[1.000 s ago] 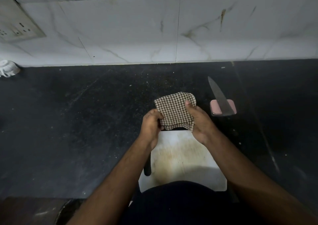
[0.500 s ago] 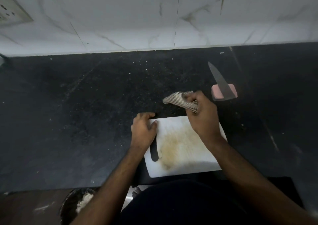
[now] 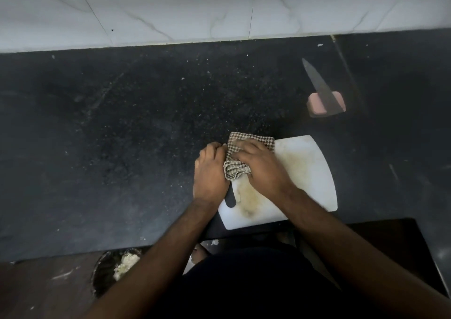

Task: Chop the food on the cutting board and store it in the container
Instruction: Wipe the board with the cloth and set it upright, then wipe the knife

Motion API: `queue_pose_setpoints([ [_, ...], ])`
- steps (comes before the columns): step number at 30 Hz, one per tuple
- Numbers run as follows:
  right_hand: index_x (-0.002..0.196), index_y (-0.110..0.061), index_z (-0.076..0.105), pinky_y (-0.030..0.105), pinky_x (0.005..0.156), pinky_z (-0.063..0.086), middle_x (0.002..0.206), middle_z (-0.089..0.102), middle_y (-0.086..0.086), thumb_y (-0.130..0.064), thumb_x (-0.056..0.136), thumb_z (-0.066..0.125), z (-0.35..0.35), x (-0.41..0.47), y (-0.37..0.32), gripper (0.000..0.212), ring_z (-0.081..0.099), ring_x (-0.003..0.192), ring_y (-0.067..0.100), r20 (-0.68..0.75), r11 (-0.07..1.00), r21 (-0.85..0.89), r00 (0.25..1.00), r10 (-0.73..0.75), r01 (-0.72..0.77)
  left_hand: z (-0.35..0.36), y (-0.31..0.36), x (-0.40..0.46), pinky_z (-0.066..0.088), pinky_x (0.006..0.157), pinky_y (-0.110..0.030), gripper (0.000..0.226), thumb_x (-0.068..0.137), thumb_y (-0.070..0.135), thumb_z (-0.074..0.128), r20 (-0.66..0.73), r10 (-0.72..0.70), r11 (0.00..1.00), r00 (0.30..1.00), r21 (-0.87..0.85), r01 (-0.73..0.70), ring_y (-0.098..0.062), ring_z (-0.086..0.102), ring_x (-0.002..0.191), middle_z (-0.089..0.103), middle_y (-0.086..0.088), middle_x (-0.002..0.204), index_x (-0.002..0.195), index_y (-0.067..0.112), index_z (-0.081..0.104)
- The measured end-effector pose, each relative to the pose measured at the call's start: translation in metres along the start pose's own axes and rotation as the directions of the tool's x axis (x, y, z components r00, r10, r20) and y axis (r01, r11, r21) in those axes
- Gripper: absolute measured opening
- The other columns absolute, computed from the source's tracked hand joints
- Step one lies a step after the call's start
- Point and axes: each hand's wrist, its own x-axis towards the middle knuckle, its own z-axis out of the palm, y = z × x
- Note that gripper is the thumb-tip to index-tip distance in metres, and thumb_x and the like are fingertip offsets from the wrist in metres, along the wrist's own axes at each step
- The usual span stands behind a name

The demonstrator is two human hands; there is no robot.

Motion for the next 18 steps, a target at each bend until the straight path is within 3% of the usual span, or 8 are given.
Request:
queue_pose_setpoints([
  [3,0.146,-0.024,0.052,0.031,0.121,0.027,0.158,0.041,-0.009,0.016,0.084,0.052,0.011,-0.004,0.0,0.075,0.029,0.149,0.015,0.036,0.997,0.061,0.998,-0.057,0.055,-0.001,-0.007,0.006,0.041,0.101,-0.042,0.036,0.101,0.035,0.054,-0.005,0.024,0.994,1.0,0.105,-0.023,-0.021,0.046,0.121,0.049,-0.002,0.134,0.133,0.018,0.055],
  [6,0.14,-0.028,0.059,0.028,0.117,0.032,0.151,0.048,-0.012,0.016,0.082,0.054,0.005,-0.014,0.008,0.073,0.036,0.146,0.014,0.069,0.993,0.029,0.991,-0.116,0.114,0.0,-0.008,0.007,0.044,0.099,-0.042,0.031,0.102,0.027,0.052,-0.029,0.017,0.982,0.999,0.188,-0.011,-0.025,0.049,0.119,0.05,-0.006,0.133,0.132,0.017,0.055],
  [9,0.134,-0.032,0.064,0.023,0.111,0.031,0.145,0.053,-0.016,0.016,0.08,0.058,-0.015,-0.029,0.025,0.072,0.04,0.142,0.009,0.171,0.989,0.048,0.974,-0.148,0.141,0.0,-0.003,0.008,0.044,0.099,-0.043,0.042,0.1,0.022,0.044,-0.011,-0.001,0.97,1.0,0.243,0.004,-0.027,0.049,0.121,0.049,-0.009,0.136,0.14,0.019,0.054],
  [12,0.121,-0.03,0.073,0.029,0.111,0.042,0.134,0.061,-0.018,0.014,0.07,0.07,-0.031,-0.048,0.047,0.067,0.046,0.135,0.002,0.24,0.987,0.148,0.965,-0.103,0.069,-0.001,0.0,0.009,0.043,0.102,-0.044,0.047,0.1,0.018,0.044,0.002,-0.038,0.962,0.999,0.272,0.036,-0.029,0.047,0.124,0.047,-0.01,0.139,0.146,0.022,0.051],
  [15,0.111,-0.029,0.078,0.029,0.106,0.046,0.125,0.067,-0.018,0.013,0.065,0.071,-0.046,-0.063,0.06,0.063,0.048,0.125,-0.008,0.27,0.984,0.17,0.963,0.013,-0.061,0.0,0.003,0.006,0.043,0.104,-0.046,0.048,0.099,0.012,0.05,-0.01,-0.05,0.962,0.999,0.268,0.051,-0.03,0.047,0.124,0.047,-0.01,0.139,0.146,0.023,0.052],
  [18,0.112,-0.026,0.078,0.036,0.106,0.048,0.124,0.071,-0.009,0.006,0.068,0.078,-0.055,-0.064,0.047,0.055,0.06,0.123,0.009,0.164,0.984,0.134,0.982,0.092,-0.115,0.002,0.003,0.007,0.042,0.105,-0.047,0.049,0.097,0.009,0.052,-0.025,-0.064,0.964,0.998,0.258,0.069,-0.031,0.047,0.125,0.047,-0.011,0.138,0.144,0.023,0.054],
])
